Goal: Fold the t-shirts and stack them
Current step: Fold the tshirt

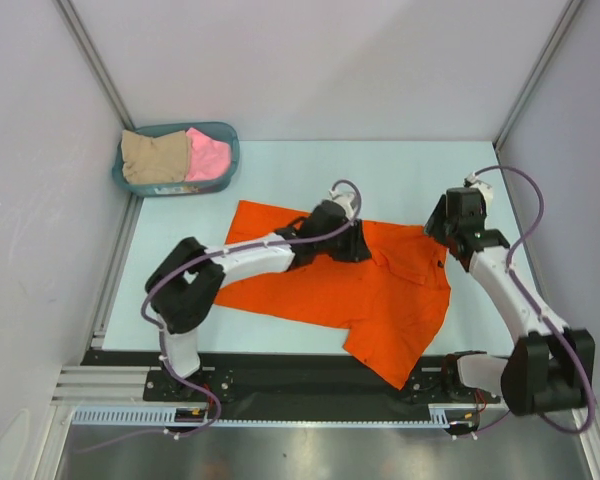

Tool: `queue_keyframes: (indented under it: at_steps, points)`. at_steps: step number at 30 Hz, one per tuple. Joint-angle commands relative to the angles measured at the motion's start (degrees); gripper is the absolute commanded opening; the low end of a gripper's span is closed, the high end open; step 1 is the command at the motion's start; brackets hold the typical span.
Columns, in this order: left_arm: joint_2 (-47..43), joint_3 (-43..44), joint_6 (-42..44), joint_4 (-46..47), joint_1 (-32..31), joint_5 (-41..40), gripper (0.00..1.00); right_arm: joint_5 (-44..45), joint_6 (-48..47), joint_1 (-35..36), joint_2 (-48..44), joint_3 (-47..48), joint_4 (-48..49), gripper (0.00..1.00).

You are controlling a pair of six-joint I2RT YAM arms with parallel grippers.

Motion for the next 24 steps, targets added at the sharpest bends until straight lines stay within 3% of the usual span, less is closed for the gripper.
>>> queue_keyframes:
  at_steps: [1, 6, 13, 24]
  points:
    - [4.9, -2.4, -8.5, 12.3, -2.9, 2.0, 0.40, -5.0, 1.0, 1.9, -7.0, -6.1, -3.0, 0.62]
    - [8.0, -1.6, -9.4, 13.2, -6.3, -4.3, 0.39, -9.9, 1.3, 1.9, -15.8, -13.4, -2.7, 0.53]
    - [13.5, 3.4, -10.5, 9.6, -6.8, -6.7, 0.28, -13.0, 3.5, 1.9, -16.8, -16.7, -0.2, 0.32]
    - [17.9, 8.9, -9.8, 6.8, -5.9, -8.3, 0.31, -13.7, 4.0, 1.7, -15.4, -19.3, 1.9, 0.27]
